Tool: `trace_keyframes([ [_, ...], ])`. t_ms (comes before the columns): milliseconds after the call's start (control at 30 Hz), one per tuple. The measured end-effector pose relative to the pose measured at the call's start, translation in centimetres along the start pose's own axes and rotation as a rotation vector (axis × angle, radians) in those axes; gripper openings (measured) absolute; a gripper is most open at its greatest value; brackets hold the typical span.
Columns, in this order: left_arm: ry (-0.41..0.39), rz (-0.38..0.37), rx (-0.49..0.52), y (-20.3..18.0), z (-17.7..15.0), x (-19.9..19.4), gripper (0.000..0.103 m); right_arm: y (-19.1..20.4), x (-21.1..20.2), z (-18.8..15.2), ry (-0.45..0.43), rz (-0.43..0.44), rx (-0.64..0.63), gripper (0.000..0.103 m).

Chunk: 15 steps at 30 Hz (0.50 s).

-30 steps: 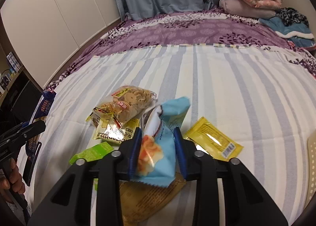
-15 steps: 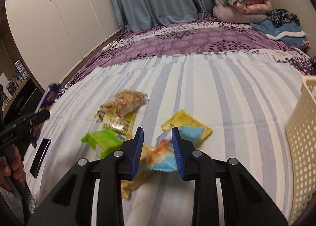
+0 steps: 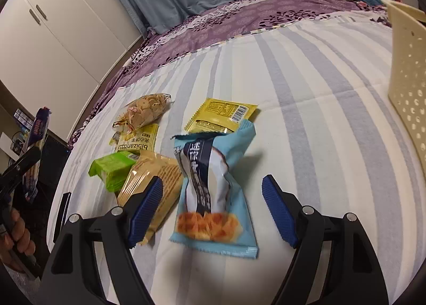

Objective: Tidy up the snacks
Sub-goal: 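Carry the wafer packet with the right tool into the basket and release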

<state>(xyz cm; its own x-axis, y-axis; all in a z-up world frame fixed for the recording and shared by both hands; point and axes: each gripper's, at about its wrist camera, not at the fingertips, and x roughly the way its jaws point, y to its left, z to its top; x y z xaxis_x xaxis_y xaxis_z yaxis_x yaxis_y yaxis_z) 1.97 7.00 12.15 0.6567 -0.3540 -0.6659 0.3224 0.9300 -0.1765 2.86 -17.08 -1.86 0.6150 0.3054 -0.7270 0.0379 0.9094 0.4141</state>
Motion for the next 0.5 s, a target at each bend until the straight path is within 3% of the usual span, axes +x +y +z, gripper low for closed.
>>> trace_keyframes([
  [100, 0.002, 0.0, 0.001, 0.0, 0.0, 0.0, 0.045, 0.5, 0.9, 0.7, -0.013, -0.024, -0.025, 0.075],
  [200, 0.004, 0.002, 0.002, 0.0, 0.0, -0.2, 0.045, 1.3, 1.6, 0.7, -0.018, -0.084, -0.09, 0.054],
  [233, 0.004, 0.003, 0.002, 0.0, 0.0, -0.3, 0.045, 1.4, 1.5, 0.7, -0.02, -0.088, -0.099, 0.051],
  [500, 0.002, -0.002, 0.006, -0.3, 0.2, -0.3, 0.045, 0.8, -2.9, 0.2, -0.107, -0.086, -0.104, 0.048],
])
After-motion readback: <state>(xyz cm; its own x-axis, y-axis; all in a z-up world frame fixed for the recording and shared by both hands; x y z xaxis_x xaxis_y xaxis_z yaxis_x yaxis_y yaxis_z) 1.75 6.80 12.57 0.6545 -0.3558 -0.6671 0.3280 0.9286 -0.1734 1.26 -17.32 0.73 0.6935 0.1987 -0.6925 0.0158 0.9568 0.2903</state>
